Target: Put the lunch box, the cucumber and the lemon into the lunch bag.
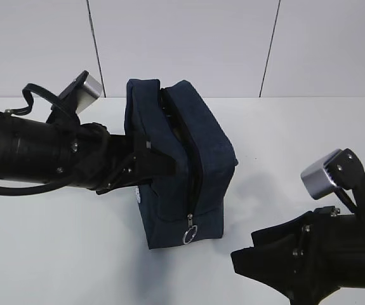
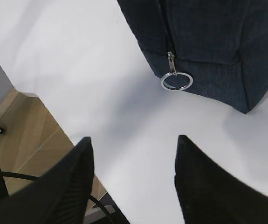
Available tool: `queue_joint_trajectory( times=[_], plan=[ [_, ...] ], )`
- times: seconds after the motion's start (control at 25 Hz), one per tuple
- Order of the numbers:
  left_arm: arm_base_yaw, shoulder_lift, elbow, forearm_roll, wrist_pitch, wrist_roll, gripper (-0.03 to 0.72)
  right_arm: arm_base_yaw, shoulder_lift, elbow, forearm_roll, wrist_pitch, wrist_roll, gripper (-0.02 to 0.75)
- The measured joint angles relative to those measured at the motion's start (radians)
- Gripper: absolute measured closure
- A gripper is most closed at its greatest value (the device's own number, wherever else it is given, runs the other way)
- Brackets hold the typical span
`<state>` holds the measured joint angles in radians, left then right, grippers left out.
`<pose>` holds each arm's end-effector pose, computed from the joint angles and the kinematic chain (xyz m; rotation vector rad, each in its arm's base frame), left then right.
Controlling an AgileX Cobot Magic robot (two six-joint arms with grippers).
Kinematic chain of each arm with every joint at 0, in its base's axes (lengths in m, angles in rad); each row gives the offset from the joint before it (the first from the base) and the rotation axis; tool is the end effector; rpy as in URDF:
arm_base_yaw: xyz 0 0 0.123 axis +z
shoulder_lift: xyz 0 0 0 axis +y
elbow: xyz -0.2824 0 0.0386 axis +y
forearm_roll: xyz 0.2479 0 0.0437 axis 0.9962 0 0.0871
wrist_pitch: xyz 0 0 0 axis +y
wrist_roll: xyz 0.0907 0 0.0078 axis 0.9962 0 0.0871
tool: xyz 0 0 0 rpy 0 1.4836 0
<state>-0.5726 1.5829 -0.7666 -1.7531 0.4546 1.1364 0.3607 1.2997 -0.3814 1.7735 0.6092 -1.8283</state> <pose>0.2387 -0.2008 0.2052 0.1943 2.3840 -1.1218 0.1736 0.1201 0.1870 -0.7311 2.1375 0.8576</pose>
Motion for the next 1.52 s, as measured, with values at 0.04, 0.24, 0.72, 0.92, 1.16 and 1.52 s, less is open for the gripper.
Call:
queue_joint_trajectory(
  times=[0.04,0.24,0.72,0.92,1.16,1.52],
  plan=[
    [0.0,0.0,0.0,0.0,-0.008,0.0,0.328,0.0,0.0,0.0,0.0,0.002,-0.001,0.312],
    [0.0,0.0,0.0,0.0,-0.031,0.0,0.328,0.0,0.001,-0.006,0.0,0.006,-0.002,0.312],
    [0.0,0.0,0.0,0.0,-0.032,0.0,0.556,0.0,0.002,-0.006,0.0,0.035,-0.026,0.313],
    [0.0,0.002,0.0,0.0,-0.032,0.0,0.687,0.0,0.002,-0.006,0.0,0.039,-0.061,0.337],
    [0.0,0.002,0.0,-0.018,-0.021,0.0,0.69,0.0,0.054,-0.021,0.0,0.037,-0.067,0.342],
    [0.0,0.002,0.0,-0.038,-0.007,0.0,0.69,0.0,0.27,-0.126,0.002,0.111,-0.039,0.344]
  ],
)
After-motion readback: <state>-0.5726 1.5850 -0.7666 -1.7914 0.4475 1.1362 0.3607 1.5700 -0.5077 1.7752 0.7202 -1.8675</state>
